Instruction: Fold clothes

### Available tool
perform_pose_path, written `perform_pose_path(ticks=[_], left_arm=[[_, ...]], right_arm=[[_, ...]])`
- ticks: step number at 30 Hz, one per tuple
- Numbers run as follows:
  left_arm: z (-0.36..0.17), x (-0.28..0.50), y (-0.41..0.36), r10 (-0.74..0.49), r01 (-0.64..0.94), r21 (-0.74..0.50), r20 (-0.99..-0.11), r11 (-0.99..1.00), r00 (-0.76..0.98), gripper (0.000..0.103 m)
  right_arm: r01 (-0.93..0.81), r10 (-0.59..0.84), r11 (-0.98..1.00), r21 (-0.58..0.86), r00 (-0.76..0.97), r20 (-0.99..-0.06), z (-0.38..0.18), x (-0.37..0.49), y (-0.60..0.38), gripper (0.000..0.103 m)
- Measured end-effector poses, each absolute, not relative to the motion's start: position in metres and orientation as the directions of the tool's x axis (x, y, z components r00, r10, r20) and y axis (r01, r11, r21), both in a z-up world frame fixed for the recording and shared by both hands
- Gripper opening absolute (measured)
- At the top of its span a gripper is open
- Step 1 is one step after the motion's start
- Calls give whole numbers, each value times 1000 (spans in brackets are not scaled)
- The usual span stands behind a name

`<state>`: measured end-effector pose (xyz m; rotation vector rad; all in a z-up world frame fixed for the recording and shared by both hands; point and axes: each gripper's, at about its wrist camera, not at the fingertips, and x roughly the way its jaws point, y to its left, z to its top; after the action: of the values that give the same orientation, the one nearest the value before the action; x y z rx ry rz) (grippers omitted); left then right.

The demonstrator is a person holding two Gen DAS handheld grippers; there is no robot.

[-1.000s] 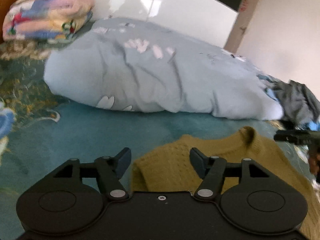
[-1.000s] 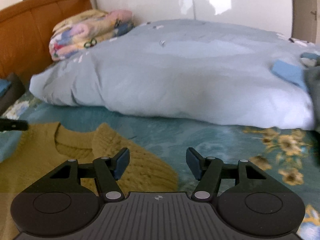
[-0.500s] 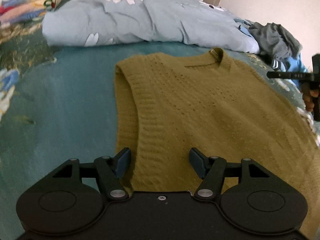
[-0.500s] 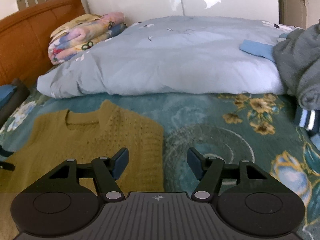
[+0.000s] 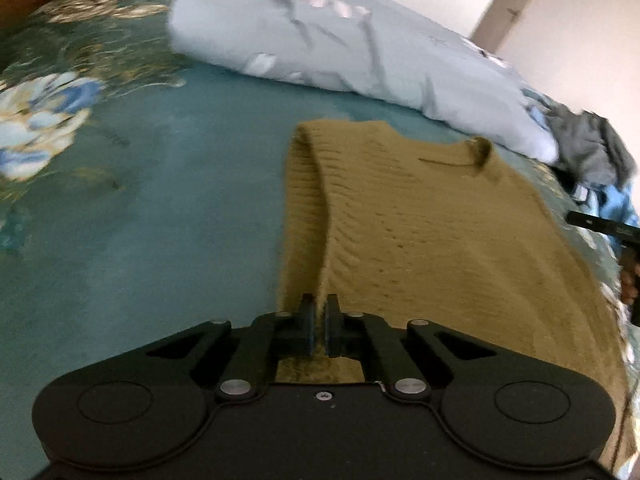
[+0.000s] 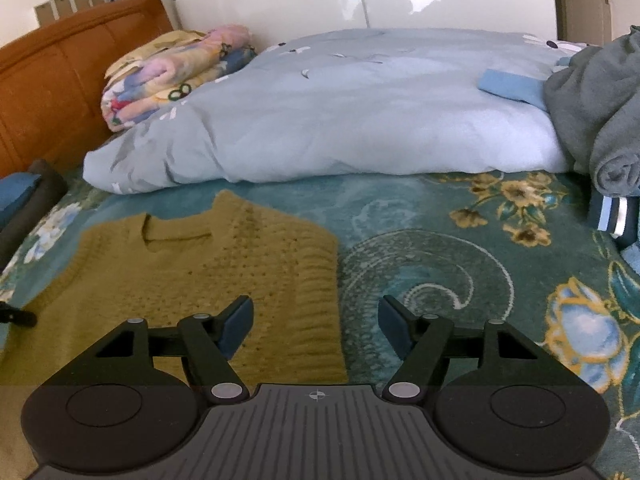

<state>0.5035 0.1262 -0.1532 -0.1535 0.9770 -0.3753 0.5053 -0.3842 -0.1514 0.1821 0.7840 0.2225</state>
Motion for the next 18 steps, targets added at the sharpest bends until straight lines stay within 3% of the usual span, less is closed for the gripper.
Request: perform_pose_path(ticks=[4,7,10,13,16,18], left_arm=[[-160,503,140,-389,209,-327,-763,921,516,2],[-153,502,135,-442,286,-340,-750,896,493,7],[-135,507,122,-433,360,-273,-743,892,510,40],[-119,526,104,-396,398,-179,-718,900,572,52],[-112,554,81,-385,425,-109,-661,899,644,75],[-119,578,64,-372,440,-72,-665,895,648,76]], right_arm=[[-127,271,959,255,683,-678,-154,509,-383,67],[-148,280,957,248,683,-675,-153,517,-378,67],[-168,288,956,240,683,-671,-153,527,-372,68],[-181,285,958,222,685,-670,-153,547,-364,69],[-209,274,962,178,689,-671,-153,569,-349,70],[-238,276,960,151,683,-677,-154,583,-338,70]])
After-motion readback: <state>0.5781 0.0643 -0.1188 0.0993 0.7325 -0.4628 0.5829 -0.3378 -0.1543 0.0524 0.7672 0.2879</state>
